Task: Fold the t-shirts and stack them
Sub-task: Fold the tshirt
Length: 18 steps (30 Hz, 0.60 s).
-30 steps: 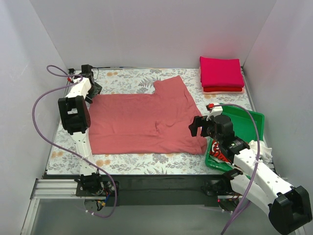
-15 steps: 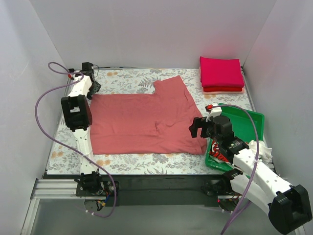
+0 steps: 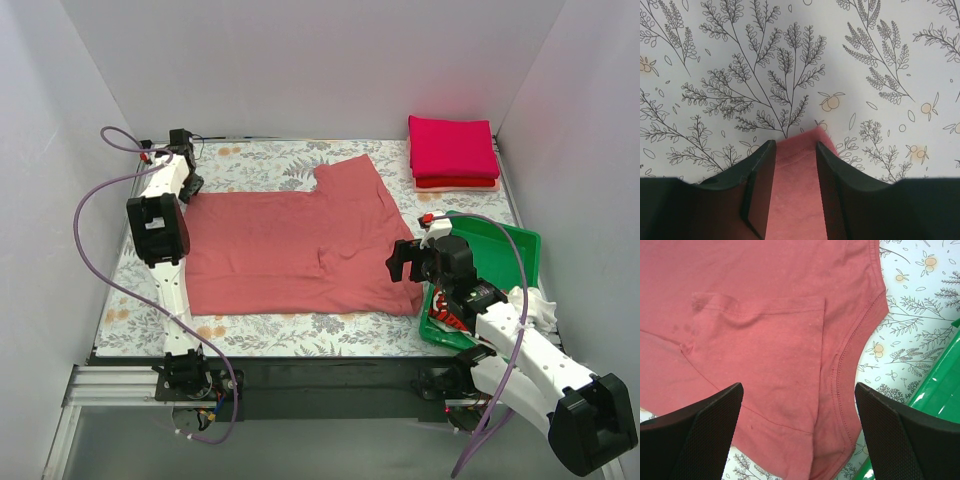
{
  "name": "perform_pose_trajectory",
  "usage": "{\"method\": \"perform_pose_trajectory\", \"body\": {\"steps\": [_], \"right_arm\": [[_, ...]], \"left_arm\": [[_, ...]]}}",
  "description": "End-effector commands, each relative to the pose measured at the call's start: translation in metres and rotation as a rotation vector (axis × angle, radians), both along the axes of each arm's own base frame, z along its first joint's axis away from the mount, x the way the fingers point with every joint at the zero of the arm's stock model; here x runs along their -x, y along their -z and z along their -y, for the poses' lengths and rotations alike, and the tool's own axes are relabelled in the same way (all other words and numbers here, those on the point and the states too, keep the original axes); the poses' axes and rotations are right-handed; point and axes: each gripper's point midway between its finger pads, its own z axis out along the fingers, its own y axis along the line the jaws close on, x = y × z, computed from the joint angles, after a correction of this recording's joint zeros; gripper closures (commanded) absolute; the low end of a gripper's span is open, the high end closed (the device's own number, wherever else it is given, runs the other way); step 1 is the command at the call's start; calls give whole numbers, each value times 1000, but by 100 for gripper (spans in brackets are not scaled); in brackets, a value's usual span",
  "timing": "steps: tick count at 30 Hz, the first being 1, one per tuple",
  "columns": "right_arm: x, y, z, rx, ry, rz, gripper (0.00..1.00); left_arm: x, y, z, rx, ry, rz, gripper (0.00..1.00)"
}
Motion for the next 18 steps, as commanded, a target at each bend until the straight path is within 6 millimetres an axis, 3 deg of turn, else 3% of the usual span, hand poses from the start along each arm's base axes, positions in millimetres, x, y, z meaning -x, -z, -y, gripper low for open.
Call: {"method": "perform_pose_trajectory", "body": {"steps": [1,9,13,18], "right_arm": [[-6,-10,1,-9,8,52,2],[-6,-10,0,-10,4,50,2],[-6,-11,1,-10,6,55,2],[-8,-11,-1,-4,0,55,2]], "left_arm": [[4,2,-10,-37,-12,-50,64],[10,10,4,4,44,-96,81],[11,9,7,17,58,-97,100],[13,2,7,11,69,-89,100]]}}
